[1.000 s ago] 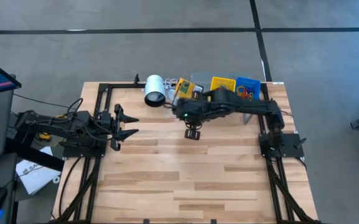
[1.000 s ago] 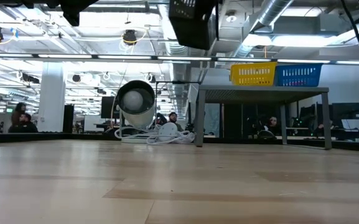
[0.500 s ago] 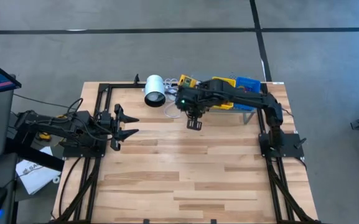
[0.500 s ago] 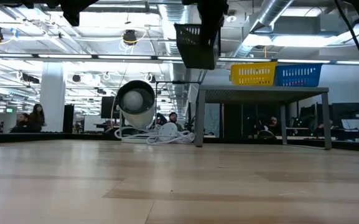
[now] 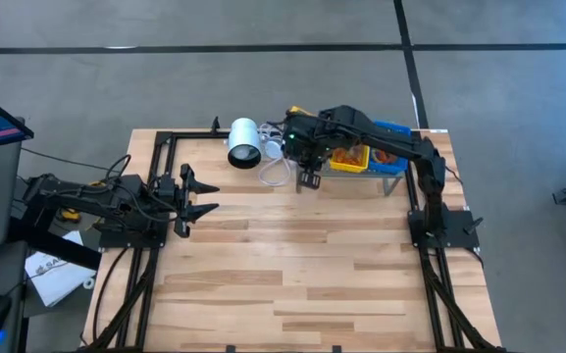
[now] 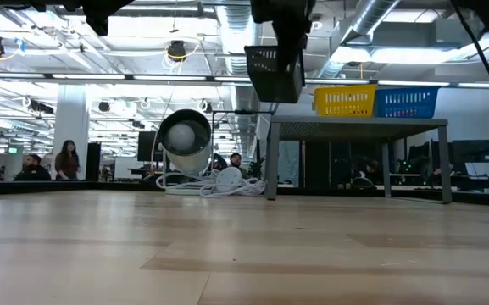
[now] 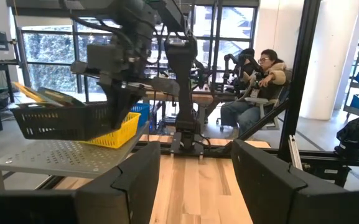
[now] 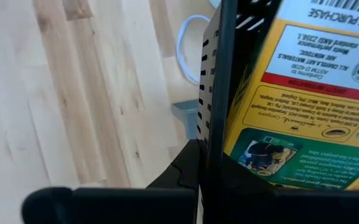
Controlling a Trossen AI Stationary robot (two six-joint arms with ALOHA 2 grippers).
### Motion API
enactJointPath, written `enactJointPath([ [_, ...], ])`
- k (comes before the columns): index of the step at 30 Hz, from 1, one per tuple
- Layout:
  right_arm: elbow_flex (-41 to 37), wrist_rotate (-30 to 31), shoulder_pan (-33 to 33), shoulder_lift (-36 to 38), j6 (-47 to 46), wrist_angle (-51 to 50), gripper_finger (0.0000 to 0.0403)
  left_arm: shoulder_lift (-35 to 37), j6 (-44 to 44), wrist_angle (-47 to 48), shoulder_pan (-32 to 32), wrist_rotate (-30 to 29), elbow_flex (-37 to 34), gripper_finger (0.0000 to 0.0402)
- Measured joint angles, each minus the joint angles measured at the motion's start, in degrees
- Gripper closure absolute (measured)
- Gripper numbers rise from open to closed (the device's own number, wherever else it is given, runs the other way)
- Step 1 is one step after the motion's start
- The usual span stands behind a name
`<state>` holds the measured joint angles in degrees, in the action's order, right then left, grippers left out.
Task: Pick & Place Office Desk Supplies
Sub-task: Put the black basket filled with crayons on the shelf
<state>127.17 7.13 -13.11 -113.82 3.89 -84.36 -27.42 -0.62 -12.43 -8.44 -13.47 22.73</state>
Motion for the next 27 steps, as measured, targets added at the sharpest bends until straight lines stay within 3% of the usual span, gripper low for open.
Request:
enactJointPath([
  [13,0.0,-3.6,-4.4,0.0,1.9,-0.2,0.0403,0.0,0.0,0.0,0.0,0.0,0.0,0.0206],
  [27,-3.2,-7.5,-4.2,-0.4,2.3,0.4,0.0403,0.0,0.0,0.0,0.0,-0.3,0.0,0.0206],
])
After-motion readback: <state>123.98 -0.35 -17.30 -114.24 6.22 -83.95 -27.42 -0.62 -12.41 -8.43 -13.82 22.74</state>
